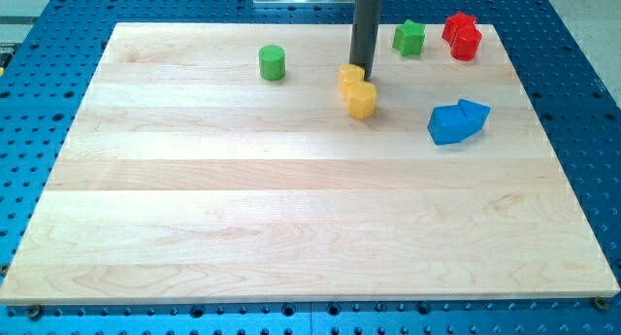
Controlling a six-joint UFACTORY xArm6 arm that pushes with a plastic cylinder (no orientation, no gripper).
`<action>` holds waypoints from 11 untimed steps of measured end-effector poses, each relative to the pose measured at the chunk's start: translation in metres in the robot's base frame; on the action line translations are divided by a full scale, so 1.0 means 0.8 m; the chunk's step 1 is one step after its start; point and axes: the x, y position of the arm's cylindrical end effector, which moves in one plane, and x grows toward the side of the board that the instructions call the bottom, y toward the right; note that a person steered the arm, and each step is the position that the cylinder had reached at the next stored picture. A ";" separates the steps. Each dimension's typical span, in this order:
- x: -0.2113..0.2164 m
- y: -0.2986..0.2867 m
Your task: Slide the green star towards the green circle
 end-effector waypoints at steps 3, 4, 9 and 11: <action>0.008 0.092; 0.008 0.143; -0.125 0.139; -0.126 0.088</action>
